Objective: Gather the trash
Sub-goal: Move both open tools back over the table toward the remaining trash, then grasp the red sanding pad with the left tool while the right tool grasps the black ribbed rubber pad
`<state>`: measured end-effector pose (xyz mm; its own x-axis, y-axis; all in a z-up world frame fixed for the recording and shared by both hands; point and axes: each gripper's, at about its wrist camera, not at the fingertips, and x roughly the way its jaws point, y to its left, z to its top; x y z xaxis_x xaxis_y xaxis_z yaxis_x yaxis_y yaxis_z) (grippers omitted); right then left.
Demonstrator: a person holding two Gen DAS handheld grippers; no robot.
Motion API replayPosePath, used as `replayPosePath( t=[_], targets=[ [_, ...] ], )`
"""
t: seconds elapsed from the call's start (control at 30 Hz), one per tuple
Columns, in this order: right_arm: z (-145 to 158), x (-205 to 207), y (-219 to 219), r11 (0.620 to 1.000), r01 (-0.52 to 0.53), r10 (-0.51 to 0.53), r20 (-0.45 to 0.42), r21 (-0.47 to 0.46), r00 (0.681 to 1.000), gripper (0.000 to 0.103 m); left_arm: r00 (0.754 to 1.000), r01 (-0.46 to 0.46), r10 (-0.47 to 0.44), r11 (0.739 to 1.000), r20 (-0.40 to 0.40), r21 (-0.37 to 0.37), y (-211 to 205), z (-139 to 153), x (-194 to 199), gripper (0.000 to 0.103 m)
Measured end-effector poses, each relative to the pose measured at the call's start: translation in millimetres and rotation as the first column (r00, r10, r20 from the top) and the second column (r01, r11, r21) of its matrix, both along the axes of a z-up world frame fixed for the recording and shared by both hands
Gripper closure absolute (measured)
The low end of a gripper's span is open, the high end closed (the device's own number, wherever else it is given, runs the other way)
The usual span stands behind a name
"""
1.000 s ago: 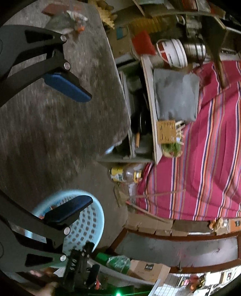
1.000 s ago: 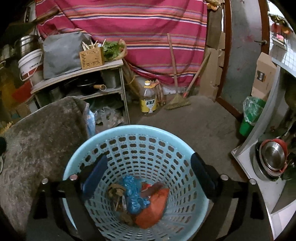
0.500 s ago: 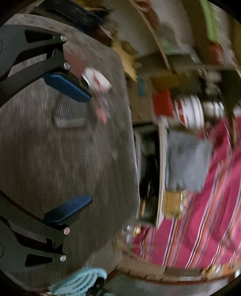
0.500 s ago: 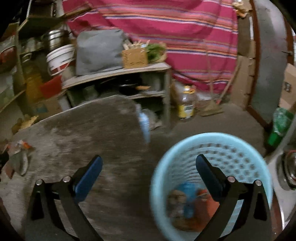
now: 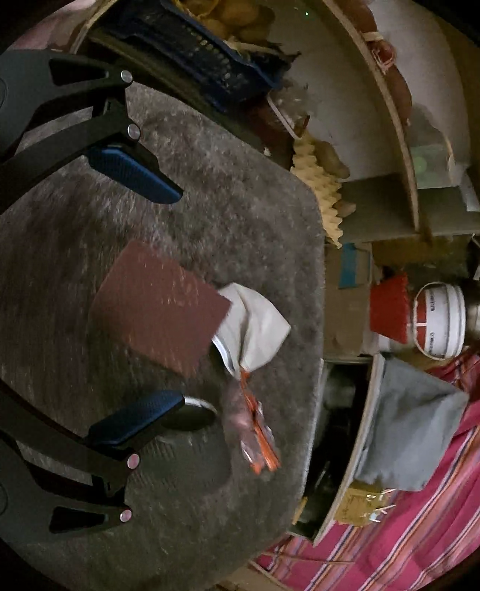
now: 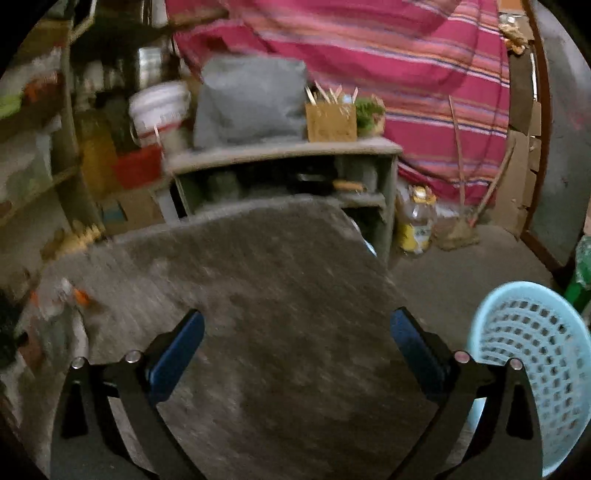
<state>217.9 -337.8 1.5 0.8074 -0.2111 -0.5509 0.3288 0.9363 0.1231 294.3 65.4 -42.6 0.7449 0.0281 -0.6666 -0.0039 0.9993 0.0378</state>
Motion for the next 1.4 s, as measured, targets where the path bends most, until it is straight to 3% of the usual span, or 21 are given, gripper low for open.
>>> replayPosePath(
  t=[0.13, 0.2, 0.3, 0.33, 0.43, 0.57, 0.77, 0.87, 1.03, 1.17, 1.4],
  targets=[
    [-8, 19, 9, 0.998, -0.019, 0.026, -0.116, 0.064, 0.993, 0.004, 0.999, 0.035, -0.034, 0.999, -0.032, 0.029, -3, -13, 9, 0.006],
    [-12, 24, 17, 0.995, -0.043, 0.054, -0.118, 0.09, 0.992, 0.004, 0.998, 0.05, -0.048, 0.998, -0.045, 0.042, -6, -17, 14, 0.005],
    [-11, 24, 29, 0.997, -0.044, 0.049, -0.103, 0.056, 0.993, 0.004, 0.996, 0.066, -0.062, 0.995, -0.06, 0.072, -8, -22, 21, 0.006],
    [-10, 25, 36, 0.998, -0.047, 0.05, -0.101, 0.032, 0.994, 0.004, 0.996, 0.069, -0.064, 0.995, -0.067, 0.066, -6, -23, 23, 0.008],
    [-7, 28, 50, 0.997, -0.077, 0.078, -0.098, 0.019, 0.992, 0.004, 0.989, 0.099, -0.098, 0.995, -0.111, 0.003, -1, -29, 29, 0.032],
    [-7, 33, 75, 0.992, -0.125, 0.127, -0.102, 0.019, 0.987, 0.004, 0.989, 0.097, -0.1, 0.995, -0.113, -0.03, 4, -30, 26, 0.036],
    [-10, 38, 131, 0.976, -0.217, 0.216, -0.107, 0.001, 0.971, 0.004, 0.994, 0.081, -0.085, 0.995, -0.066, -0.058, 17, -11, -1, 0.037],
    [-16, 43, 159, 0.967, -0.255, 0.254, -0.116, 0.008, 0.96, 0.004, 0.999, 0.044, -0.044, 0.999, -0.021, -0.029, 29, 0, -17, 0.037],
    [-21, 47, 204, 0.951, -0.309, 0.308, -0.118, 0.013, 0.944, 0.004, 0.999, -0.026, 0.028, 0.998, 0.031, -0.061, 60, 14, -32, 0.037],
    [-23, 50, 237, 0.938, -0.347, 0.342, -0.122, -0.016, 0.932, 0.004, 0.997, -0.061, 0.065, 0.993, 0.038, -0.098, 83, 20, -37, 0.037],
    [-35, 67, 271, 0.931, -0.36, 0.346, -0.171, -0.057, 0.922, 0.004, 0.994, -0.099, 0.102, 0.991, 0.034, -0.093, 104, 22, -40, 0.037]
  ],
)
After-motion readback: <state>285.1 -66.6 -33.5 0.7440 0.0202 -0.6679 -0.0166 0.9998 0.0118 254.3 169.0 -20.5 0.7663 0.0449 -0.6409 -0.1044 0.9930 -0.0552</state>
